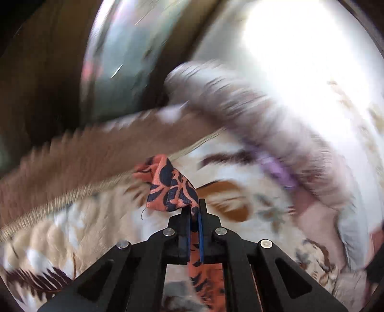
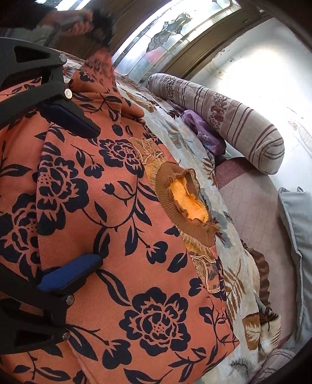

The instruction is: Fold small clothes

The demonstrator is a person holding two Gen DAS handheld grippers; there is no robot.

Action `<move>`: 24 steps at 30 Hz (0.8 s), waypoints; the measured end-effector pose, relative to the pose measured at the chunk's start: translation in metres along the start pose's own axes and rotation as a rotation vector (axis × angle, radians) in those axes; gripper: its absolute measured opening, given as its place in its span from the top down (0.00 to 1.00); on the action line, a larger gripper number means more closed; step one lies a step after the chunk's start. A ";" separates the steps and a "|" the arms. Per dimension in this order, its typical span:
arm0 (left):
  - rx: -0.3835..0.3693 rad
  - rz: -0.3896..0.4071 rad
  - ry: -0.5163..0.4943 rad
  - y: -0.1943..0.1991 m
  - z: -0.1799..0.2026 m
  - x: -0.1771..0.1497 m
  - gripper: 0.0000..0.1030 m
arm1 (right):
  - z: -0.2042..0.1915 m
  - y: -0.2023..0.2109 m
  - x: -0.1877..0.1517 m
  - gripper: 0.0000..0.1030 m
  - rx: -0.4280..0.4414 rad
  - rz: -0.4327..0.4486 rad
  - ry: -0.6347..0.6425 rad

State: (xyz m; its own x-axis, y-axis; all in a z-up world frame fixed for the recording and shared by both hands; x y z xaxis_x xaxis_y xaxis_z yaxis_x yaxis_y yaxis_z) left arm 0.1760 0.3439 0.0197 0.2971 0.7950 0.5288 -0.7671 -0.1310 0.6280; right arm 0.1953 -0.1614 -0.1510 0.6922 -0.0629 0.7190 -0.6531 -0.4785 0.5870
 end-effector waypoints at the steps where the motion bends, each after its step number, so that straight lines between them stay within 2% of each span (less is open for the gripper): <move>1: -0.051 0.031 -0.062 0.023 0.031 -0.001 0.96 | 0.000 0.001 0.001 0.03 0.001 -0.002 -0.001; 4: -0.215 0.068 -0.255 0.086 0.125 -0.033 0.95 | 0.000 0.009 0.006 0.03 0.027 -0.014 -0.032; 6: -0.317 0.040 -0.373 0.114 0.182 -0.076 0.95 | 0.003 0.031 0.009 0.04 0.082 0.040 -0.095; 7: -0.360 0.009 -0.416 0.121 0.206 -0.100 0.95 | 0.004 0.047 0.011 0.04 0.083 0.074 -0.106; 10: -0.445 -0.087 -0.512 0.122 0.258 -0.178 0.95 | 0.011 0.094 0.015 0.04 0.073 0.154 -0.109; 13: -0.456 -0.184 -0.587 0.097 0.279 -0.258 0.92 | 0.037 0.149 0.008 0.04 0.012 0.239 -0.154; 14: -0.453 -0.259 -0.643 0.076 0.286 -0.294 0.75 | 0.047 0.163 0.004 0.04 -0.011 0.252 -0.173; 15: -0.425 -0.309 -0.678 0.062 0.283 -0.322 0.48 | 0.058 0.174 -0.001 0.04 -0.037 0.252 -0.194; 17: -0.306 -0.437 -0.740 0.018 0.264 -0.371 0.24 | 0.080 0.189 -0.014 0.04 -0.075 0.234 -0.227; 18: -0.225 -0.514 -0.768 -0.007 0.248 -0.387 0.26 | 0.090 0.194 -0.019 0.04 -0.102 0.220 -0.238; 20: -0.126 -0.563 -0.770 -0.028 0.210 -0.391 0.27 | 0.107 0.200 -0.029 0.04 -0.120 0.198 -0.273; 22: -0.096 -0.522 -0.726 -0.027 0.175 -0.362 0.27 | 0.118 0.204 -0.030 0.04 -0.107 0.194 -0.303; 24: -0.070 -0.436 -0.660 -0.014 0.146 -0.323 0.27 | 0.118 0.199 -0.022 0.04 -0.073 0.193 -0.299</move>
State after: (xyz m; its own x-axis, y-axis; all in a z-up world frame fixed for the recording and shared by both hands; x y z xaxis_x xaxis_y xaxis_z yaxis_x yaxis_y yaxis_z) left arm 0.1741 0.0026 -0.0763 0.8377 0.2475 0.4868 -0.5316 0.1659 0.8306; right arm 0.0865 -0.3586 -0.0939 0.6065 -0.4040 0.6848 -0.7930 -0.3696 0.4843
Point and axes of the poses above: each gripper's, at about its wrist camera, not at the fingertips, and y roughly against the way its jaws point, z to its right, x to its top, the point moved 2 cm from there along -y, roughly the way its jaws point, and after that the axes turned 13 degrees about y, right-handed, at the moved point
